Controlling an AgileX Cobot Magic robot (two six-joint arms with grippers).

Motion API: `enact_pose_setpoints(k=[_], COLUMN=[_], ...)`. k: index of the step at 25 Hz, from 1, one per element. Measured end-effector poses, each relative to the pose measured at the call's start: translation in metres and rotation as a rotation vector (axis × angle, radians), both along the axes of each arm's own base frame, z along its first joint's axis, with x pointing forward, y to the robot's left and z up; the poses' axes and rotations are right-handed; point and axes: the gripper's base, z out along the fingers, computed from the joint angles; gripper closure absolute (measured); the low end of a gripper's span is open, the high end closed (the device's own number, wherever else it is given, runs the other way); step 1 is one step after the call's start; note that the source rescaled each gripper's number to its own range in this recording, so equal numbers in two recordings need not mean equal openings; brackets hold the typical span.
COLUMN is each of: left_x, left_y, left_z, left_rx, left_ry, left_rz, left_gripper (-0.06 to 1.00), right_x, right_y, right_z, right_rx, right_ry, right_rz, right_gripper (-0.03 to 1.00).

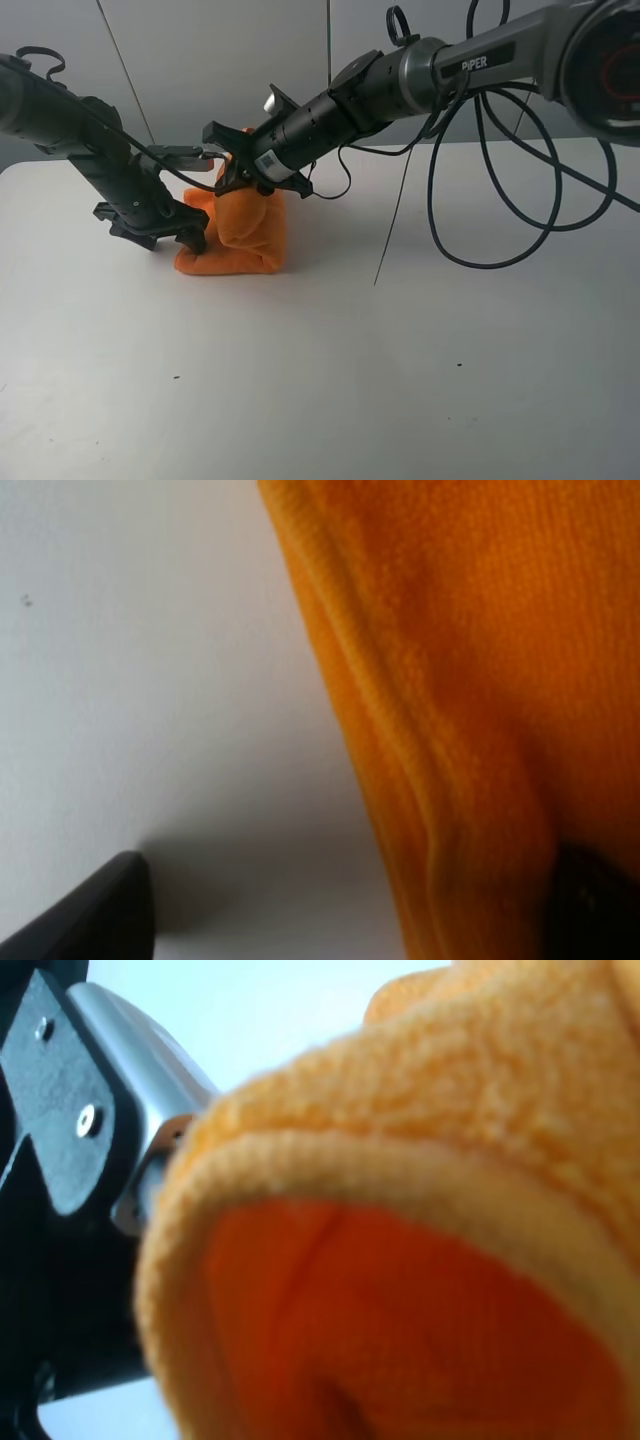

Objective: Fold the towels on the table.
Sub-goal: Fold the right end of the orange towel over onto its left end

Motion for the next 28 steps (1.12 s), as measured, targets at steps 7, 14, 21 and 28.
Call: enact_pose_setpoints(k=[7, 14, 21, 28], left_x=[0.0, 0.0, 0.0, -0.003], left_y=[0.001, 0.001, 0.001, 0.003], left_z=[0.0, 0.0, 0.007, 0.02], left_rx=[0.01, 0.011, 0.03, 0.052], left_ry=[-0.002, -0.004, -0.021, -0.021], left_rz=[-0.011, -0.012, -0.038, -0.063], left_gripper=[-0.05, -0.05, -0.05, -0.05], right_x=[0.003, 0.002, 0.002, 0.002], right_y=[0.003, 0.005, 0.006, 0.006], right_z=[-0.021, -0.036, -0.036, -0.036], right_rx=[0.007, 0.021, 0.022, 0.022], right_ry=[0.044, 0.087, 0.083, 0.081], right_rz=[-0.016, -0.024, -0.024, -0.022], right_gripper=[0.89, 0.89, 0.89, 0.89])
